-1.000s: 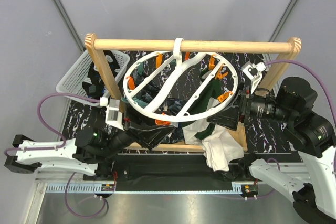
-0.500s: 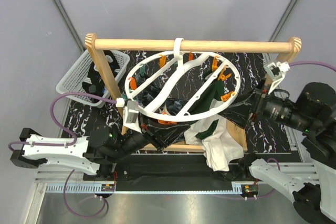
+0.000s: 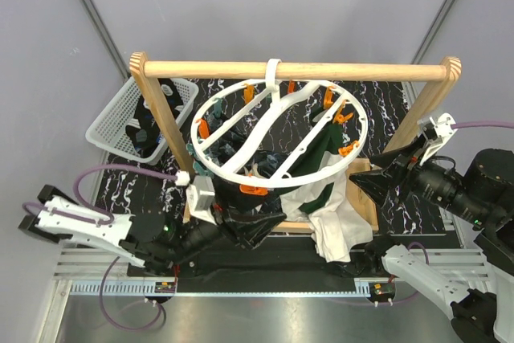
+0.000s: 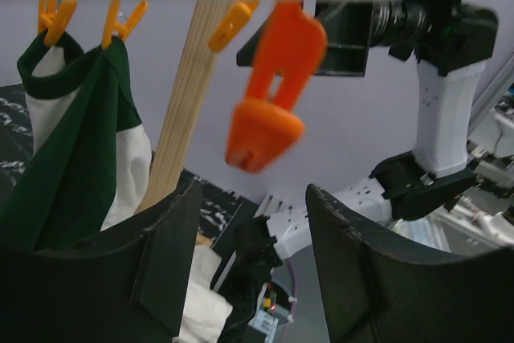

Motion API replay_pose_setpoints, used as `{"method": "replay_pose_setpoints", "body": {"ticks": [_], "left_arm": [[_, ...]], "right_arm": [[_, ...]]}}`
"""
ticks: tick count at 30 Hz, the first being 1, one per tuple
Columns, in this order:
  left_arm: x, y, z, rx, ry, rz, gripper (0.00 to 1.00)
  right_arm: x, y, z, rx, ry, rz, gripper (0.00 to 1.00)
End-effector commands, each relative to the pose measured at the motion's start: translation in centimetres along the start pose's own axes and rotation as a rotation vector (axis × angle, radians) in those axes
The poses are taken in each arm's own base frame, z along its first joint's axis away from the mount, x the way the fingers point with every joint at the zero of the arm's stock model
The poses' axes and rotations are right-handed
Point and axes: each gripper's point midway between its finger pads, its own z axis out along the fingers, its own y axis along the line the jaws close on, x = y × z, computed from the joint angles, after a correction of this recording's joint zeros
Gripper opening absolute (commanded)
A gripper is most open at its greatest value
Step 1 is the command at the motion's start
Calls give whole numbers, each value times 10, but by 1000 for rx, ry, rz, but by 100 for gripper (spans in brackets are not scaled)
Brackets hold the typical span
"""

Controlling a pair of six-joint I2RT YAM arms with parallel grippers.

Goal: Clip the socks to the hanger
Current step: Open the clamp at the hanger.

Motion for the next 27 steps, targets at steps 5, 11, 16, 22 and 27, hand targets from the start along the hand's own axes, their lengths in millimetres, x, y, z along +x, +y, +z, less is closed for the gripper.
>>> {"method": "replay_pose_setpoints", "body": {"ticks": [5,11,16,22,27], "left_arm": [[27,1,-20,-240,113,293,59],[54,-23,-9,-298,134,472,64],[30,-22,40,-249,60,430,70],[18,-23,89,-130,35,342,69],[12,-32,115,-64,-18,353,75]], "right_arm": [[-12,1,6,-35,-34,-132,78],[-25,12,1,-73,-71,-115,79],[-40,26,-5,-111,-99,-33,79],[-47,25,-4,-84,-89,27,76],[-52,26,-5,-80,-95,28,73]]}}
